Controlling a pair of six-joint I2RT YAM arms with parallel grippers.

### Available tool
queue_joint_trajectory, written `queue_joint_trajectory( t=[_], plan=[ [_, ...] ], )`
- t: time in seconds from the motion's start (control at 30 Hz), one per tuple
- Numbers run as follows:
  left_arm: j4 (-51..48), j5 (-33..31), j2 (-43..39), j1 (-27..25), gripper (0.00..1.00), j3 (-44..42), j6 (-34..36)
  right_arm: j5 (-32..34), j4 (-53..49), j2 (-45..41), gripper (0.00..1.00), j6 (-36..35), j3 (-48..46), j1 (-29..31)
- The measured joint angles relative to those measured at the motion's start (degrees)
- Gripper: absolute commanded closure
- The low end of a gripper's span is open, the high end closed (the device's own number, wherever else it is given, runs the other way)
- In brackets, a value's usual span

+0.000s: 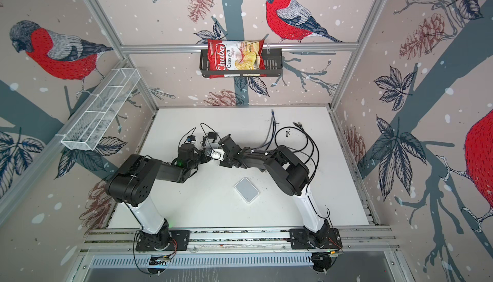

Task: Insert the plug into the switch port
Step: 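Push the black plug into the switch port with the right gripper, then open both grippers and lift away from the switch and plug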

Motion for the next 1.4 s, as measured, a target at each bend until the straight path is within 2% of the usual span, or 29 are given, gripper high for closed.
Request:
queue_joint_trajectory(
  t=[0.33, 0.6, 0.73, 0.87, 1.03, 1.1, 1.3, 1.4],
  plan=[
    [-0.7, -2.71, -0.48, -0.02, 0.44, 0.0, -1.38, -1.22, -0.83, 2.01, 1.0, -0.33, 2.84, 0.0],
    [-3.34, -3.52, -2.38, -0.02, 0.41, -0.11, -2.08, -1.44, 0.63, 1.64, 1.0, -0.57, 2.19, -0.04],
    [-6.1, -4.63, -5.64, 0.46, 0.4, -0.07, 0.15, -2.89, 2.01, 1.01, 1.0, -2.4, 2.08, -0.68],
    [-6.93, -2.99, -8.87, 1.44, 0.38, 0.83, 1.7, -3.69, 4.28, 1.11, 0.99, -3.48, 2.38, -2.32],
    [-9.29, -4.35, -10.8, 2.56, 0.35, 2.19, 2.82, -7.63, 6.12, 4.24, 0.98, -4.87, 6.73, -4.02],
    [-9.75, -3.74, -11.21, 2.71, 0.33, 2.29, 3.1, -6.67, 6.05, 5.97, 0.97, -5.07, 8.72, -4.57],
    [-10.67, -4.42, -12.33, 2.73, 0.27, 2.34, 3.02, -7.37, 4.09, 9.68, 0.94, -5.68, 12.28, -5.2],
    [-11.89, -5.49, -12.87, 2.73, 0.22, 2.01, 3.04, -8.04, 3.89, 10.03, 0.85, -5.97, 12.37, -5.18]
  ],
)
